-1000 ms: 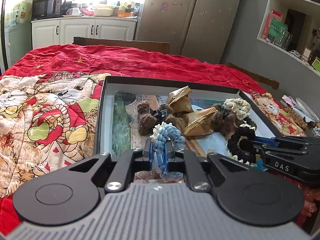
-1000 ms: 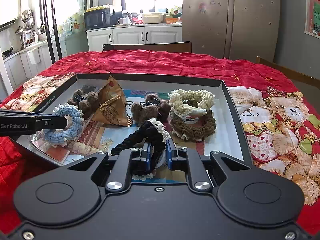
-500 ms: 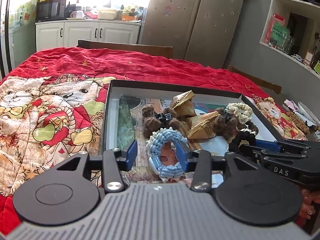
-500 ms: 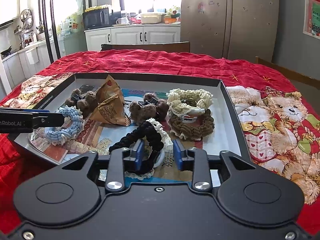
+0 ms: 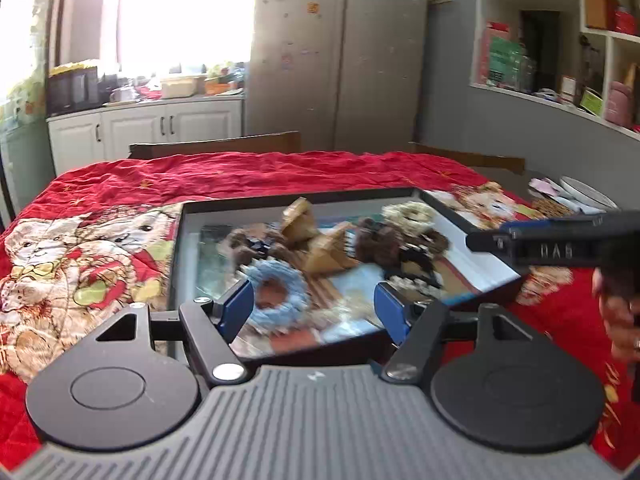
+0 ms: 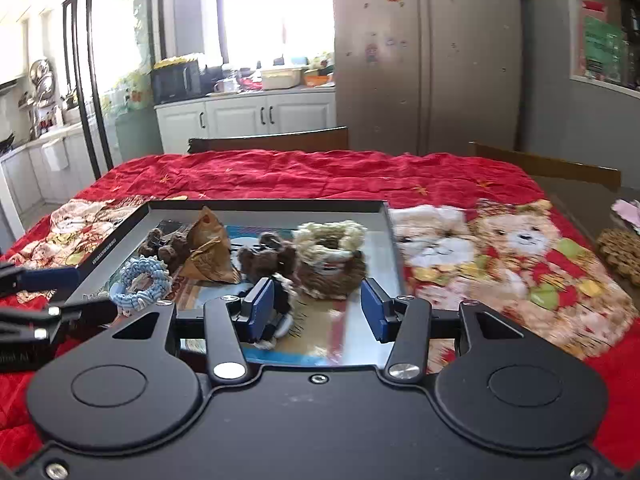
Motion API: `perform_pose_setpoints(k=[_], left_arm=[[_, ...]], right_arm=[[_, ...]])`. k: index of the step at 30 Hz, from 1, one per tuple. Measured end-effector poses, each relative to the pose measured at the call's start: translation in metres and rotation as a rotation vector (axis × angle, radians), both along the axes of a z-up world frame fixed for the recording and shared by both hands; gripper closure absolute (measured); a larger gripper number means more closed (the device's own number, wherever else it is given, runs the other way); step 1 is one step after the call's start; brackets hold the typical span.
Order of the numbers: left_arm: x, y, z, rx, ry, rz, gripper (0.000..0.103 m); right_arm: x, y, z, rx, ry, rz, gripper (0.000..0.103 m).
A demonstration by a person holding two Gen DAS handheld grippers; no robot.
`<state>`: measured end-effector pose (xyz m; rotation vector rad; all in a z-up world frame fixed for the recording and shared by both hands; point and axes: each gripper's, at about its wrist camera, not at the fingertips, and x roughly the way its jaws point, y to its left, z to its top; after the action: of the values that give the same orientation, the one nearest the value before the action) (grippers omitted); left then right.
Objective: Organize objects
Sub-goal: 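Carry and release the blue ring in the tray with the left gripper while the right releases the black ring, then grasp the blue binder clip with the left gripper while the right grasps the teal binder clip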
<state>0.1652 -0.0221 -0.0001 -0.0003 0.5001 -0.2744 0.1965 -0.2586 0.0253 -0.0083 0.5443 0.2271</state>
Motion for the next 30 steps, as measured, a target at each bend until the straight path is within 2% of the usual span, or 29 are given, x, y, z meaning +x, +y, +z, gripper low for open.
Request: perform_pose_setpoints(k=[5,11,14,17,25,28,30], left_arm=[[-0.019,-0.01,-0.006,-0.012,0.018,-0.025,0.025],[-0.035,-0.023,-0.018,0.02,0.046,-0.09,0.025],[-0.034,-0.028,-0.028,0.041,0.076,-0.108,0.029],[-0.027,-0.03,-0.037,0.049,0.103,-0.111,0.033],[-0.01,-0.038,-0.048,0.047,0.134,-0.087,0.034],[-0.008,-0.042,-0.048,0.04,0.14,-0.067,0.034],[-0.009,-0.046,-0.049,0.056,0.135,-0.05,0.039]], right_arm=[[-0.025,-0.018,0.0,-0.003,0.005,-0.01,0.056],[-0.051,-0.022,-0.017,-0.072,0.008,0.046,0.056],[-0.053,-0.026,-0.027,-0.063,0.03,0.074,0.057],[-0.053,-0.029,-0.036,-0.069,0.043,0.092,0.057],[-0.046,-0.035,-0.054,-0.082,0.083,0.117,0.058],[-0.046,-0.035,-0.054,-0.082,0.082,0.133,0.062],[-0.046,-0.033,-0.055,-0.083,0.088,0.15,0.066]])
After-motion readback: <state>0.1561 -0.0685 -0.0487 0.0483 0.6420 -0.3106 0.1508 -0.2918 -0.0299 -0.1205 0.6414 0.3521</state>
